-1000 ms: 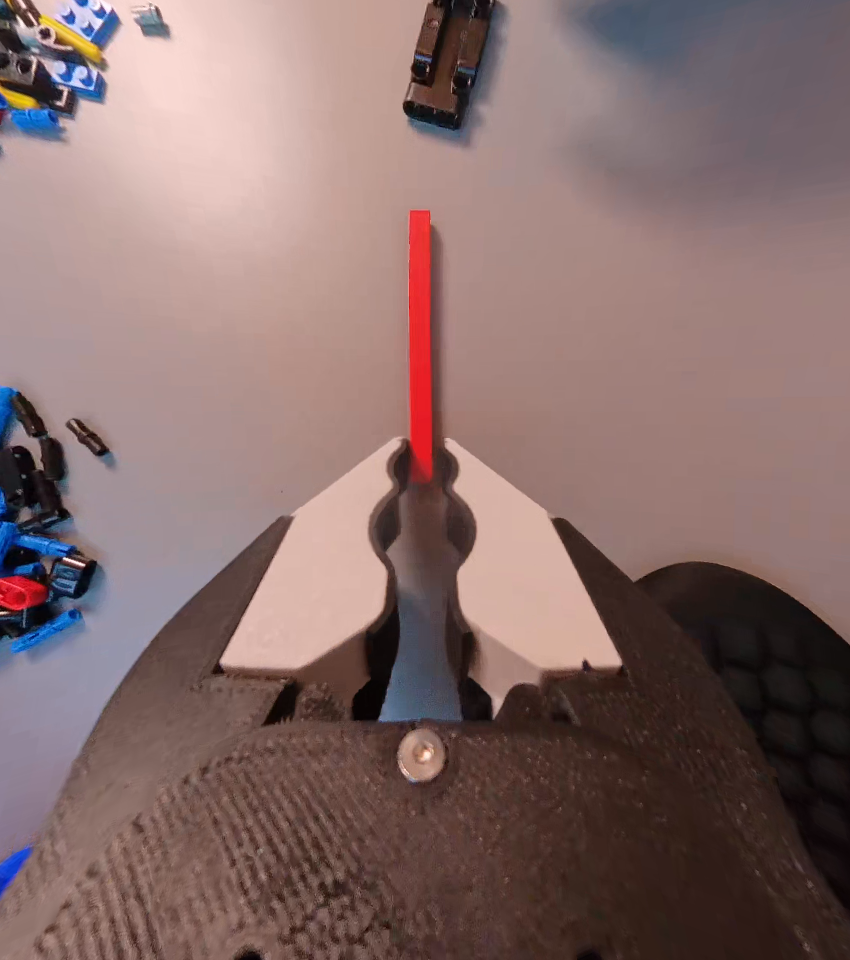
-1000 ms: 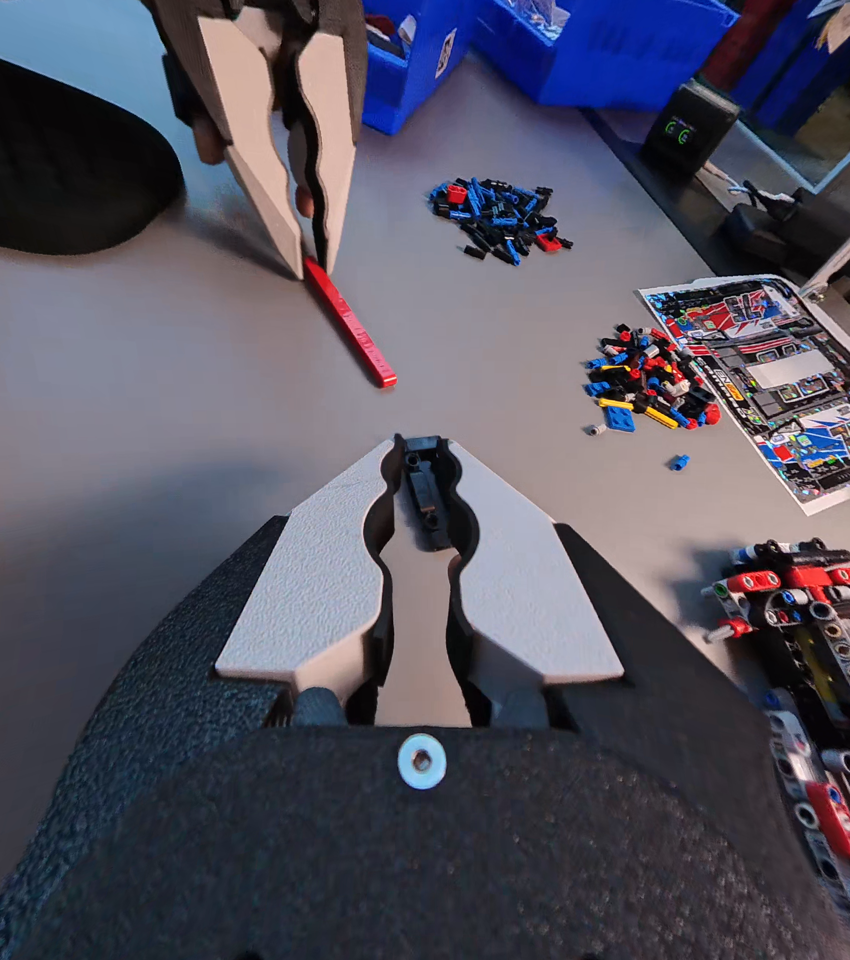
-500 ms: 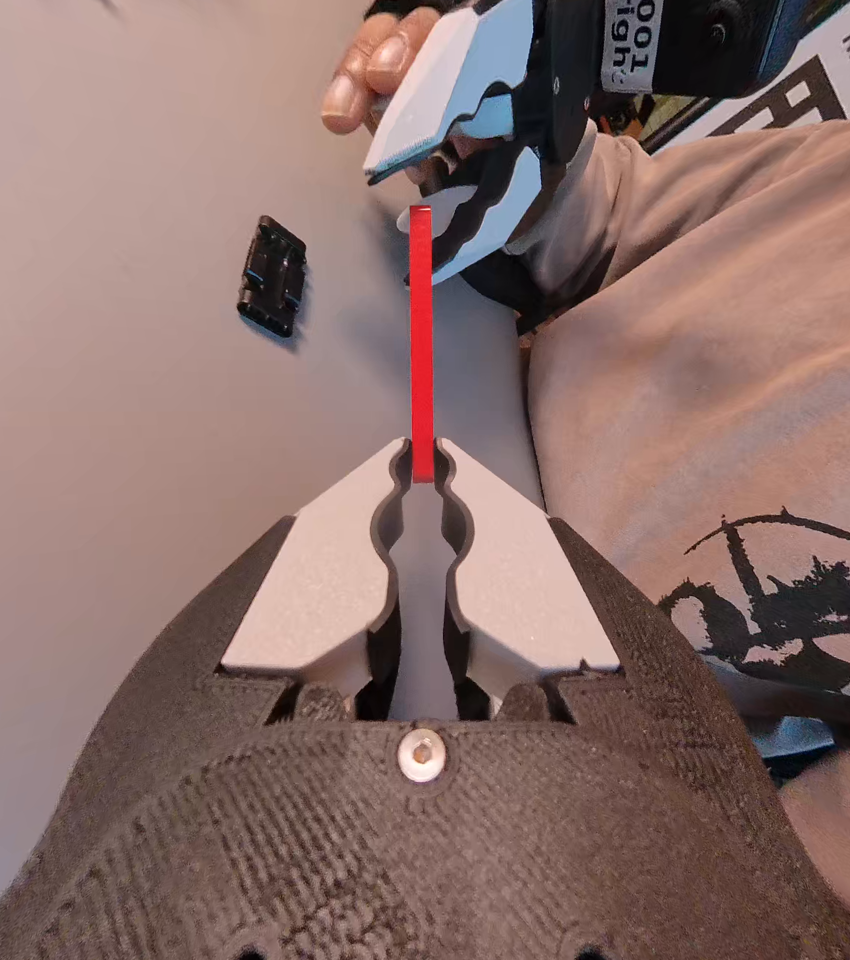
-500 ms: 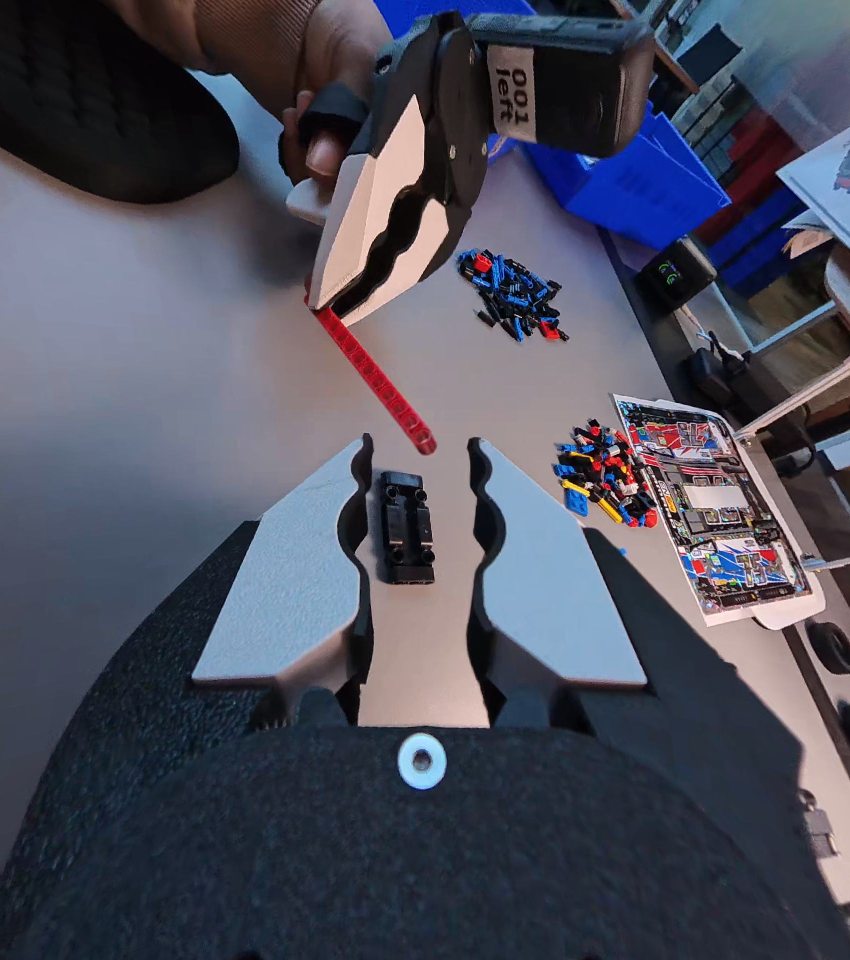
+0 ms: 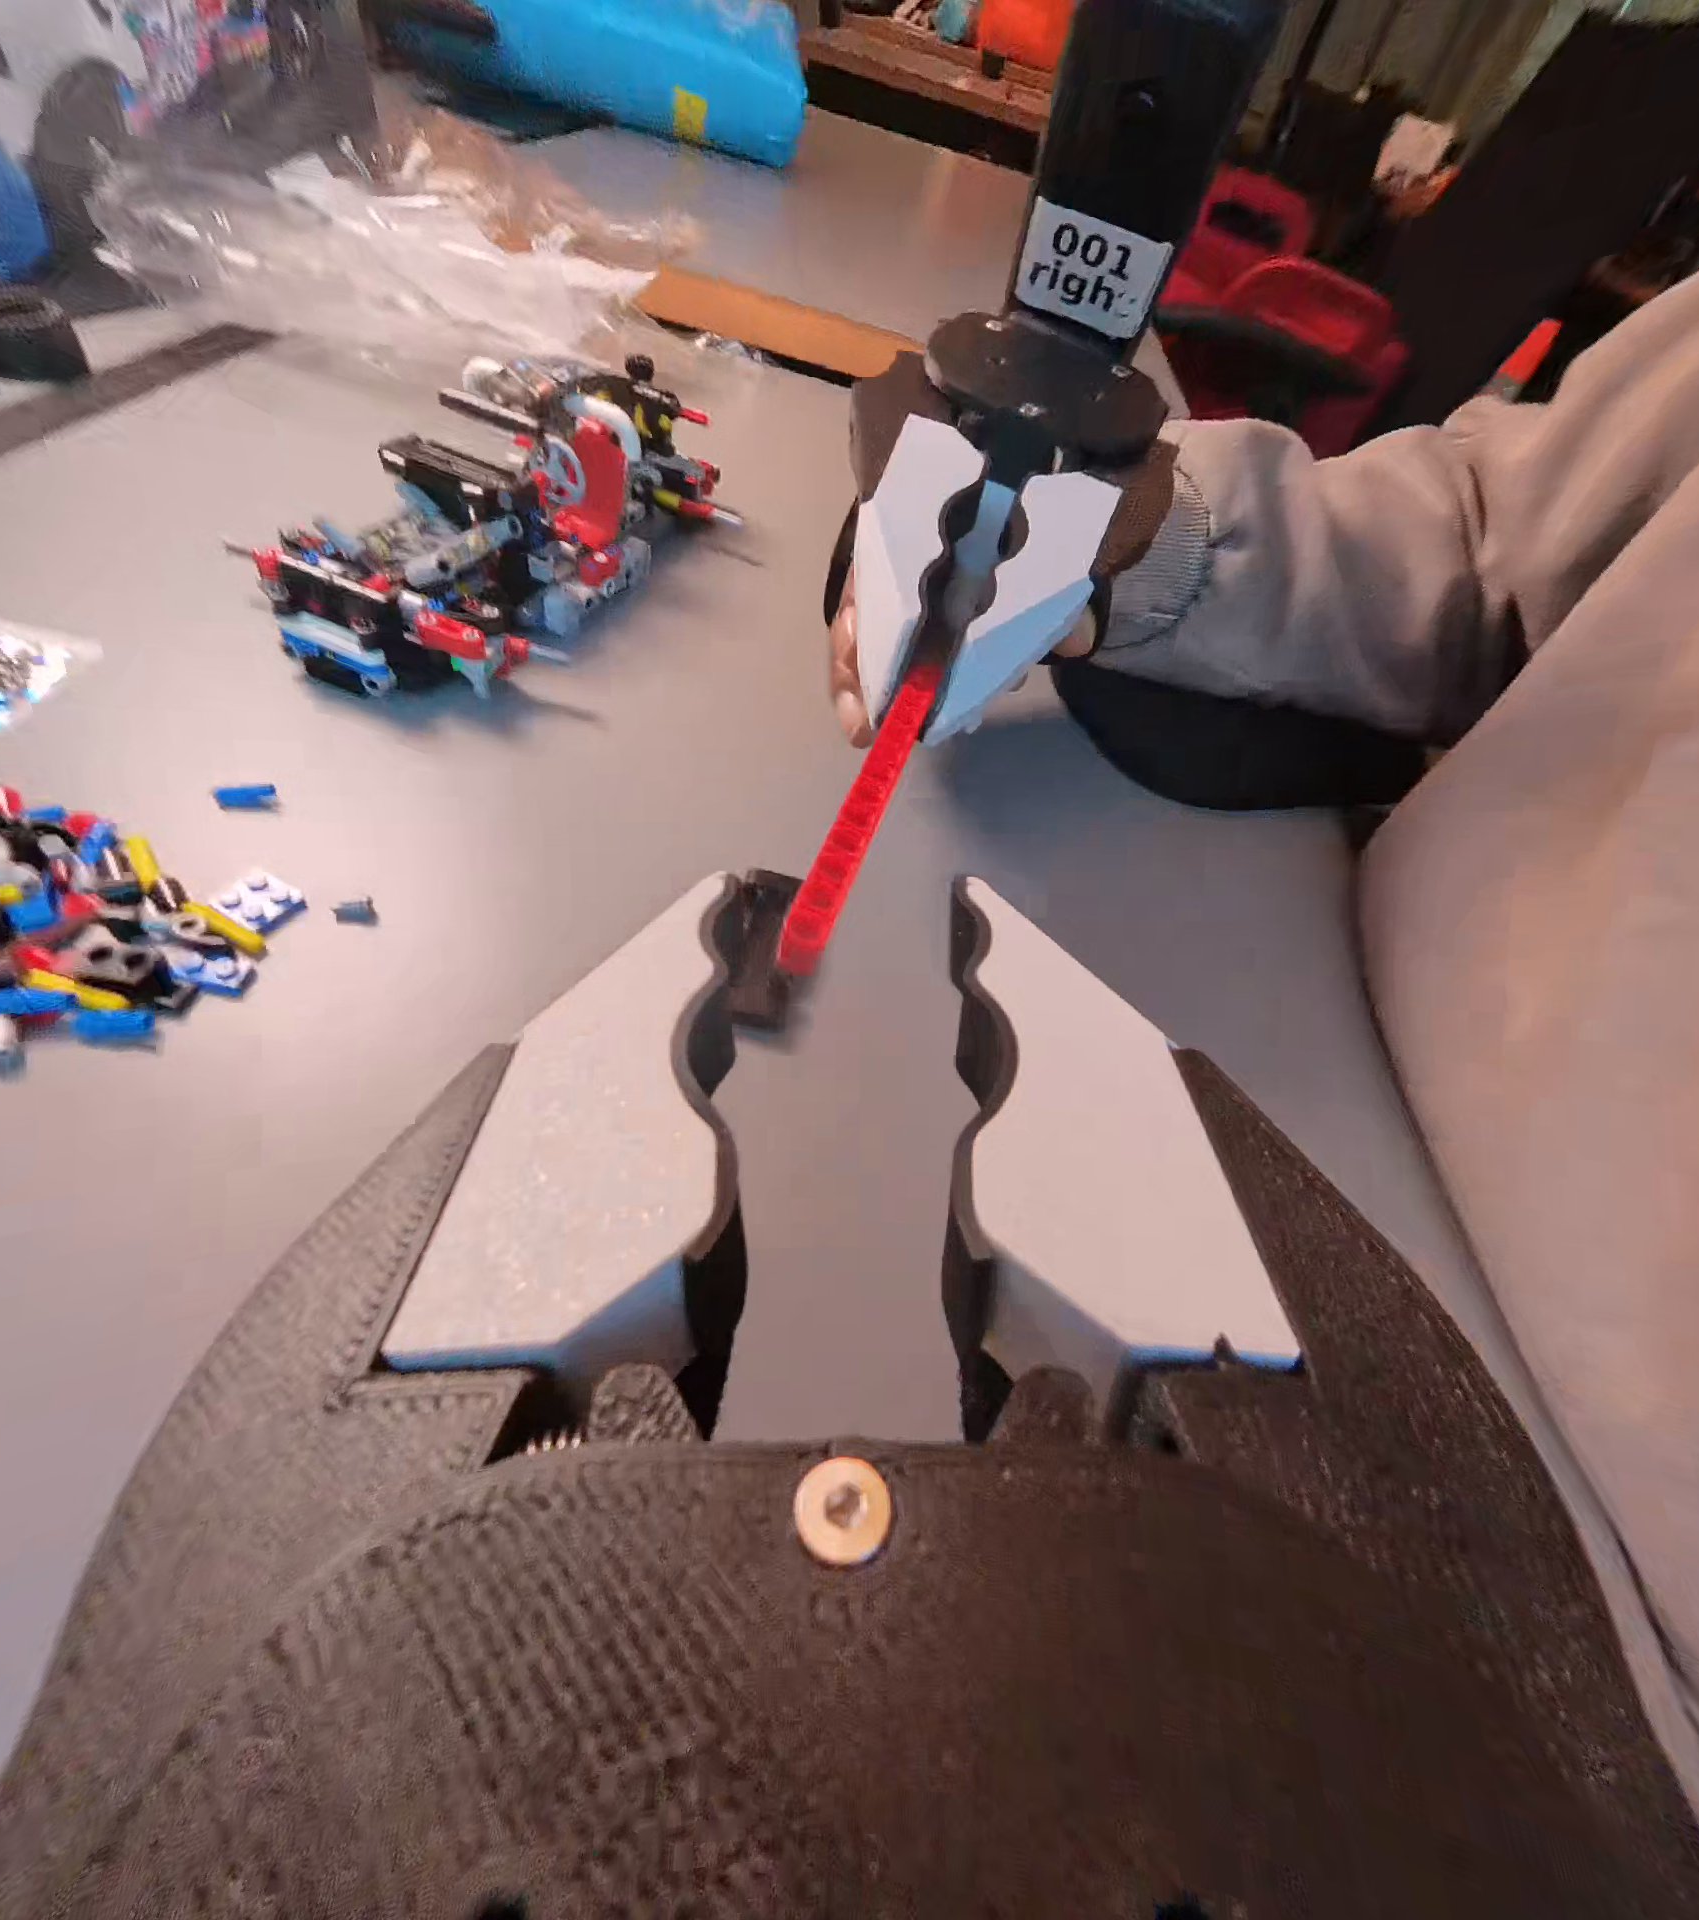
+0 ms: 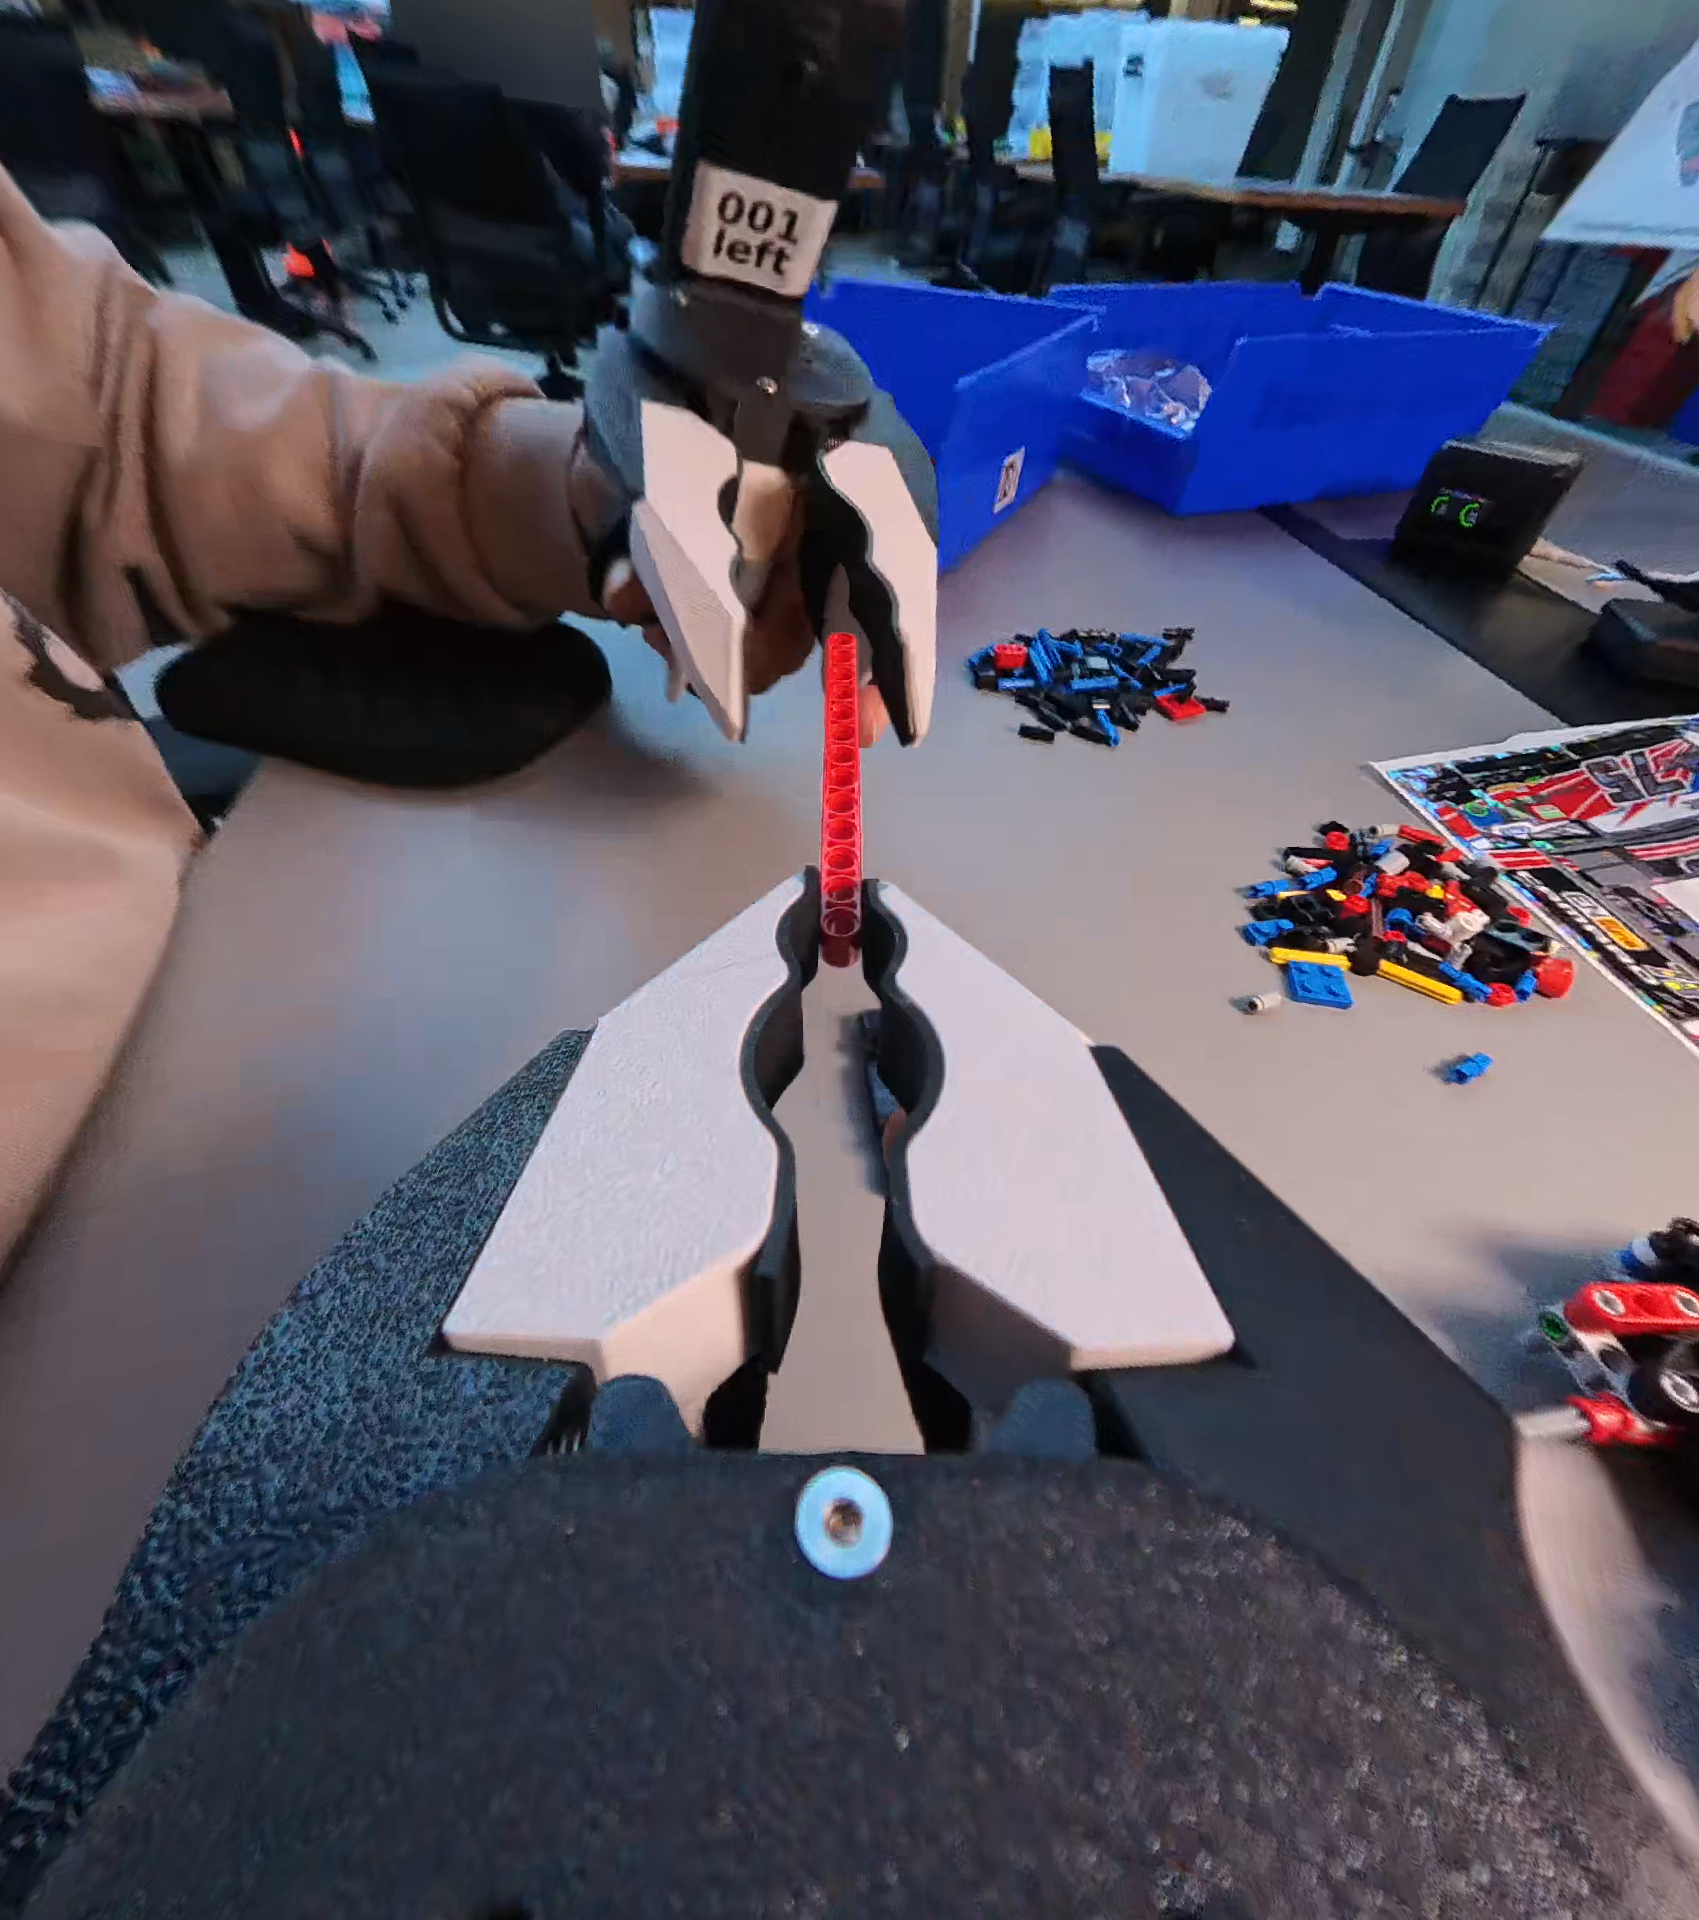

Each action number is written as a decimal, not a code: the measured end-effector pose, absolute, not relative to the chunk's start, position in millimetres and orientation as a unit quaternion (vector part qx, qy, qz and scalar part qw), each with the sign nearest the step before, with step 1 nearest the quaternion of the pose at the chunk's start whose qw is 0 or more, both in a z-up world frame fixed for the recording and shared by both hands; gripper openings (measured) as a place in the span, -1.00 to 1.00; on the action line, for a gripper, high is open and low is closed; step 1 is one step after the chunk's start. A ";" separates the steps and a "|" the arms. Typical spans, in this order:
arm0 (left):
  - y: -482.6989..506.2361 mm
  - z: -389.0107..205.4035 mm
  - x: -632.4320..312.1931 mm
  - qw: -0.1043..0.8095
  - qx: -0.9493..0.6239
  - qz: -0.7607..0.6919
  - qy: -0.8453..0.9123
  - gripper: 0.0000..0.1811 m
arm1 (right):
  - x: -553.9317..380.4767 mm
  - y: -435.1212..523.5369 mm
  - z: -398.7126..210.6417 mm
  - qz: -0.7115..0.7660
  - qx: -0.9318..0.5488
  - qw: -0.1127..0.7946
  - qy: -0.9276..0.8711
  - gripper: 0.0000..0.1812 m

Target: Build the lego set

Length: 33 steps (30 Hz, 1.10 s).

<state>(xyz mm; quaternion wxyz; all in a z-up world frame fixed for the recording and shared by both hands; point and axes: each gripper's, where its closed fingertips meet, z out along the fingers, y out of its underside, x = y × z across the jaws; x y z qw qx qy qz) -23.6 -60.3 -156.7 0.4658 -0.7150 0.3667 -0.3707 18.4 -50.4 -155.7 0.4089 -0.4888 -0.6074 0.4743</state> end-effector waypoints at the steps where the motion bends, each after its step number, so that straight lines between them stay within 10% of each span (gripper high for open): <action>1: -60.2 -153.3 -19.1 0.476 -0.711 -0.357 0.374 -0.72 | 18.9 -51.9 -151.9 0.488 -0.485 0.404 -0.602 -0.95; 33: -54.4 -168.4 -24.2 0.559 -0.669 -0.200 0.447 -0.95 | 12.1 -30.3 -153.3 0.370 -0.522 0.485 -0.596 -1.00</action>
